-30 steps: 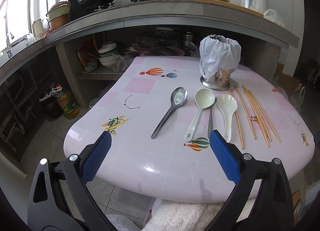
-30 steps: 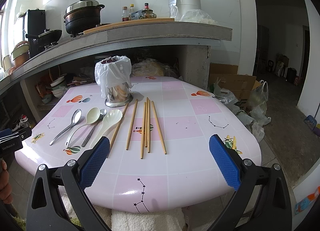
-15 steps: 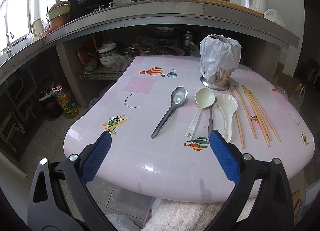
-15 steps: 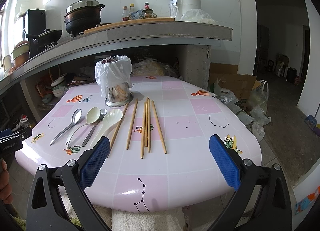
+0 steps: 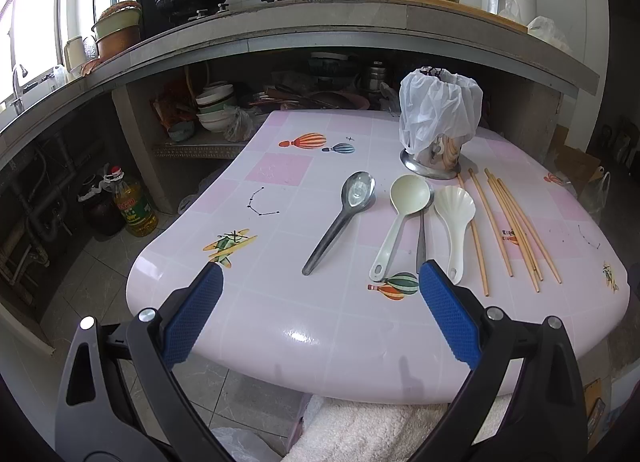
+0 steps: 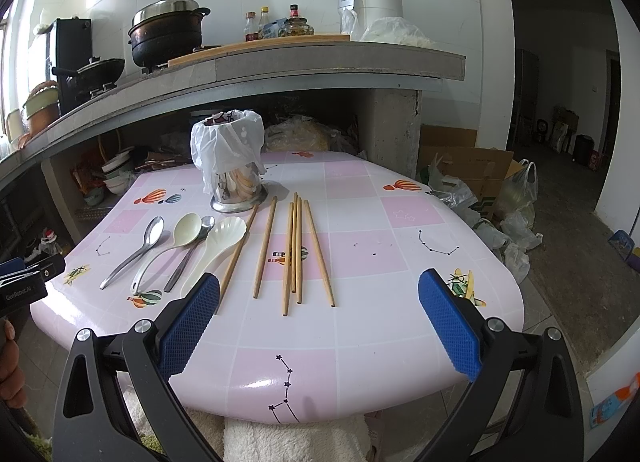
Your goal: Organize utensils
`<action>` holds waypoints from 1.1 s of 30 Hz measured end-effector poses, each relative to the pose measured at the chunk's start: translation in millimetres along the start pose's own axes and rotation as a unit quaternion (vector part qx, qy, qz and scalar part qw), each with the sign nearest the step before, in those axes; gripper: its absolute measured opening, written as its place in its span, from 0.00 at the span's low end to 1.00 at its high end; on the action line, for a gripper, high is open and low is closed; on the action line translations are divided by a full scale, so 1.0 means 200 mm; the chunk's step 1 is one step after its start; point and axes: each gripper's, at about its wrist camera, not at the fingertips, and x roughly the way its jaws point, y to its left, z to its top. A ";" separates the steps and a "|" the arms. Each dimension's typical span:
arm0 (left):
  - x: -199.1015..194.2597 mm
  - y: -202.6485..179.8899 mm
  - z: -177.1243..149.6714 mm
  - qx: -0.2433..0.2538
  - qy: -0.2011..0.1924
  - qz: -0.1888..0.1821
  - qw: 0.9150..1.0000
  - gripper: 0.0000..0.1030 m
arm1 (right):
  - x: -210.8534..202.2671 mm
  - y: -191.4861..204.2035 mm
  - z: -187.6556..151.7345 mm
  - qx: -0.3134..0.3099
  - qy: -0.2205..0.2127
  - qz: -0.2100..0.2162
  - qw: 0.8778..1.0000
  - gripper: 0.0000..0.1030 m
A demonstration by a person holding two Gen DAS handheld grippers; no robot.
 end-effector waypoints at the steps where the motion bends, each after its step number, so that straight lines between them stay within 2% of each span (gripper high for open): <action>1: 0.00 0.00 0.00 0.000 0.000 0.000 1.000 0.92 | 0.00 0.00 0.00 0.000 0.000 0.000 1.000 0.94; 12: 0.05 -0.04 -0.05 0.009 0.016 -0.015 1.000 0.92 | 0.04 0.02 -0.05 0.001 0.012 0.003 1.000 0.94; 18: 0.13 -0.07 -0.05 0.013 0.053 -0.049 0.997 0.92 | 0.10 0.03 -0.07 0.019 0.026 0.007 0.999 0.94; 20: 0.13 -0.09 -0.06 0.014 0.054 -0.063 0.996 0.92 | 0.12 0.03 -0.07 0.024 0.033 0.009 0.999 0.94; 27: 0.16 -0.17 -0.07 0.021 0.071 -0.139 0.988 0.92 | 0.21 0.04 -0.07 0.030 0.051 0.020 0.998 0.94; 33: 0.23 -0.17 -0.06 0.004 0.090 -0.157 0.984 0.92 | 0.29 0.06 -0.06 0.024 0.062 0.029 0.997 0.94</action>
